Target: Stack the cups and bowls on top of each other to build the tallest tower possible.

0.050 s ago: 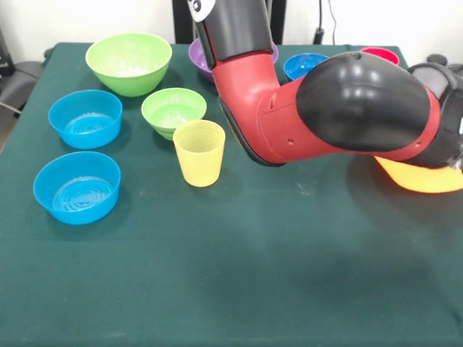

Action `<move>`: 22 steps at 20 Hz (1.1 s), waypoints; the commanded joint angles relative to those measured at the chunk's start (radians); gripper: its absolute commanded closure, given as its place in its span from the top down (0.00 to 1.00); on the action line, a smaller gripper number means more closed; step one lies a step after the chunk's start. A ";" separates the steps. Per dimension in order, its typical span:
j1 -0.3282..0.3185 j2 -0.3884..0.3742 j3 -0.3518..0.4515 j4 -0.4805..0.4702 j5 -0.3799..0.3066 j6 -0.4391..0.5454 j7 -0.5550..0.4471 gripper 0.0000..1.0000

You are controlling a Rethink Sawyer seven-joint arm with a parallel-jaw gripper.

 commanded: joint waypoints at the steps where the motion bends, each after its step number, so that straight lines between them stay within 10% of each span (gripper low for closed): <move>1: 0.057 0.060 -0.040 -0.119 -0.205 -0.206 -0.246 0.00; 5: 0.089 0.048 -0.078 -0.169 -0.342 -0.312 -0.274 0.00; 12: 0.159 0.008 -0.129 -0.287 -0.517 -0.171 -0.267 0.00; 17: 0.155 -0.235 -0.179 0.021 -0.567 -0.271 -0.193 0.00; 22: 0.147 -0.305 -0.199 0.089 -0.663 -0.346 -0.239 0.00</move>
